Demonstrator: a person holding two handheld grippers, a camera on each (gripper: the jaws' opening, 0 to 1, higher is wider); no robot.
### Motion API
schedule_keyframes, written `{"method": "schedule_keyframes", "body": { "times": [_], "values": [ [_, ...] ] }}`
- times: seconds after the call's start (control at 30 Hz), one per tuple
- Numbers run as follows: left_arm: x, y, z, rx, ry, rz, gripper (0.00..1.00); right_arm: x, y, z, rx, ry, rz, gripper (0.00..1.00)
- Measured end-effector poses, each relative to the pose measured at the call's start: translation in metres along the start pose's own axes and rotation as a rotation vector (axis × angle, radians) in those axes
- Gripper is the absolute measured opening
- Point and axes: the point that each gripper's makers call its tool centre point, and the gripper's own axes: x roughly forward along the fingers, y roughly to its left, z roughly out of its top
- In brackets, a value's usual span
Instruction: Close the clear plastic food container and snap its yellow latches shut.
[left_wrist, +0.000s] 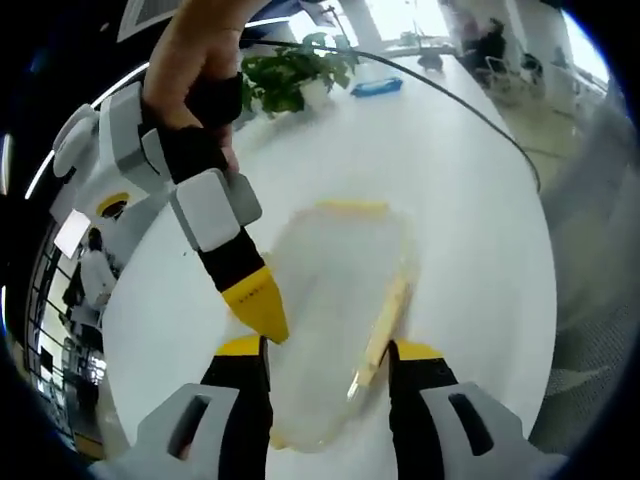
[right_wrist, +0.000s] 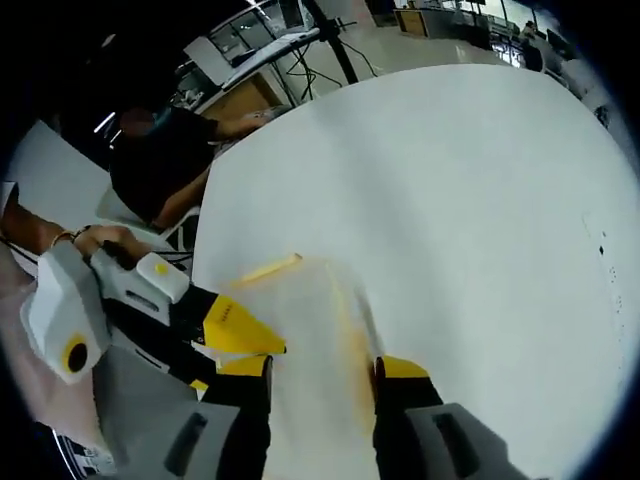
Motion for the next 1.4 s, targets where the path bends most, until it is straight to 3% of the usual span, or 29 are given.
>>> {"method": "schedule_keyframes", "body": {
  "times": [0.27, 0.87, 1.03, 1.27, 1.4],
  "values": [
    [0.001, -0.001, 0.000, -0.003, 0.003, -0.004, 0.43, -0.001, 0.001, 0.001, -0.009, -0.089, -0.061, 0.41],
    [0.002, -0.001, -0.001, 0.001, 0.008, -0.005, 0.44, -0.008, 0.003, 0.004, -0.005, -0.237, -0.298, 0.42],
    [0.001, -0.001, 0.000, 0.011, -0.003, 0.001, 0.44, -0.013, 0.003, 0.005, 0.040, -0.376, -0.380, 0.44],
    [0.001, 0.000, 0.000, 0.052, -0.017, -0.021, 0.45, -0.012, 0.010, 0.005, 0.023, -0.393, -0.430, 0.49],
    [0.001, 0.001, -0.001, 0.080, -0.046, -0.029, 0.45, -0.022, 0.010, 0.008, 0.095, -0.513, -0.454, 0.52]
  ]
}}
